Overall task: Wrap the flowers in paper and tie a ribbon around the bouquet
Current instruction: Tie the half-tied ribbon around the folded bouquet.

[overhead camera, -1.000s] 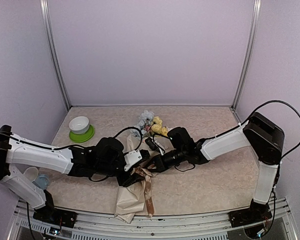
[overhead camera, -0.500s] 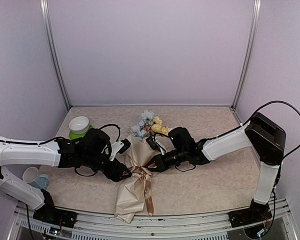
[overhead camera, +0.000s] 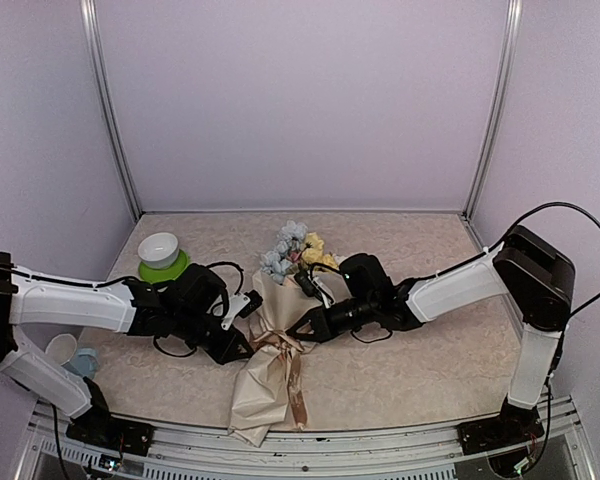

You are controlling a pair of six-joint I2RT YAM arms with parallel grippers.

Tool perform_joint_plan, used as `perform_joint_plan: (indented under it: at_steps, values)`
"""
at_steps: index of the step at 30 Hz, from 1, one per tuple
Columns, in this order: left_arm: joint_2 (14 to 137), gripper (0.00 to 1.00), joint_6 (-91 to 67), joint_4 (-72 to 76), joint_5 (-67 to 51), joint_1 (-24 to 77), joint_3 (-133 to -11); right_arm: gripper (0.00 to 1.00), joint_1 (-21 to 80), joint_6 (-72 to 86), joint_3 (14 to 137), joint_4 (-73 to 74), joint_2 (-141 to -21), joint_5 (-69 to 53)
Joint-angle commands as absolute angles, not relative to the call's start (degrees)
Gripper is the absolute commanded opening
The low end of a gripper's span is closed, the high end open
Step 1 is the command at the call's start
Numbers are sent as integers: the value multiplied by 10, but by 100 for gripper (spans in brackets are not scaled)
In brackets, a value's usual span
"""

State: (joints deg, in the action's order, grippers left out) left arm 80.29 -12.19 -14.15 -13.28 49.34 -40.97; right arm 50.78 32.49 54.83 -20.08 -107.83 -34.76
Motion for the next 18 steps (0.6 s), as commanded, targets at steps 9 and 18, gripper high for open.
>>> perform_joint_plan:
  at_steps: [9, 18]
  values:
    - [825, 0, -134, -161, -103, 427, -407, 0, 512, 345, 492, -204, -1027, -324]
    - [886, 0, -143, -144, -112, 401, -408, 0, 513, 357, 438, -182, -981, -313]
